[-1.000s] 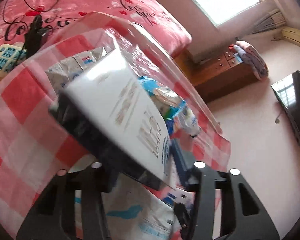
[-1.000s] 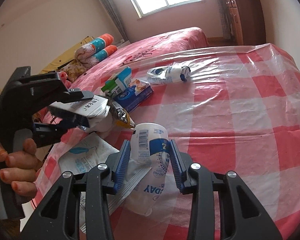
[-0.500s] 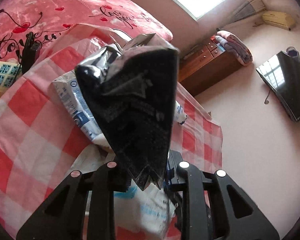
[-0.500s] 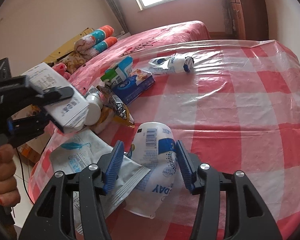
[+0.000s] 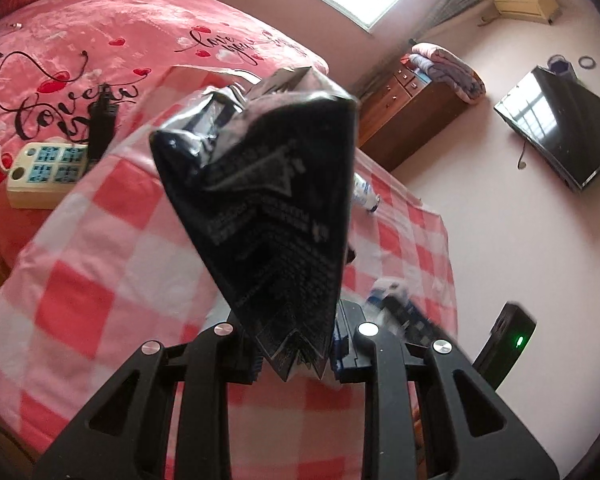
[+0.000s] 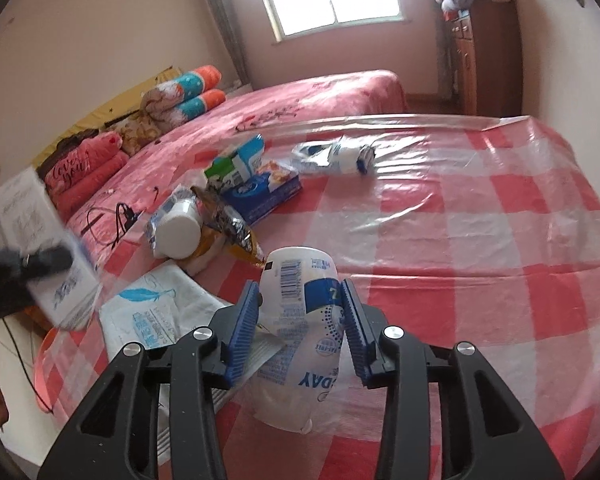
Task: Collect trash
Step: 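Carry the black bag and white bottle with both tools to the orange bucket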
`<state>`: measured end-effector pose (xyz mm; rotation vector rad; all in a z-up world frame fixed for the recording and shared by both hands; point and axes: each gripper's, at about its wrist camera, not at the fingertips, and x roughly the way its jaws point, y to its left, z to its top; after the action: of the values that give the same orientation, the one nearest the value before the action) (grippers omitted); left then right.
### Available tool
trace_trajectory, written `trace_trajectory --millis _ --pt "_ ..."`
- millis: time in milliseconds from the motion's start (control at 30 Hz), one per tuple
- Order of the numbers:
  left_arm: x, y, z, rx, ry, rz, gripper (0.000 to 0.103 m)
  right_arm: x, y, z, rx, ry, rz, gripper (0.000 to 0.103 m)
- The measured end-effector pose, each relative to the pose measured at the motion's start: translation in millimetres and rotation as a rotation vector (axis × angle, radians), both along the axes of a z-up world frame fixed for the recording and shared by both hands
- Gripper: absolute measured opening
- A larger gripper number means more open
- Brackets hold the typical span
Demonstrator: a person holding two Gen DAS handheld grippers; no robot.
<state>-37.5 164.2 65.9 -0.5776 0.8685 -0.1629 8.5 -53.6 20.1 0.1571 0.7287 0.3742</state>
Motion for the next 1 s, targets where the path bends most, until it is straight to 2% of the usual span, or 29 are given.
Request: trace_trajectory --millis 333,500,733,1000 --pt "-37 30 -17 -0.023 0.017 -0.021 0.027 -25 -13 23 0.027 -0.112 -0.1 0.037" --pt "-45 40 -28 -0.041 0.034 -0.027 0.027 -34 -19 31 0.036 -0.13 -0.126 0.036" --pt "-54 48 -33 -0.057 0.028 -0.042 0.027 -53 -28 53 0.014 -0.201 -0.178 0.035" --pt "-67 56 -32 -0.072 0.002 -0.048 0.027 -72 -21 76 0.077 -0.219 -0.138 0.034"
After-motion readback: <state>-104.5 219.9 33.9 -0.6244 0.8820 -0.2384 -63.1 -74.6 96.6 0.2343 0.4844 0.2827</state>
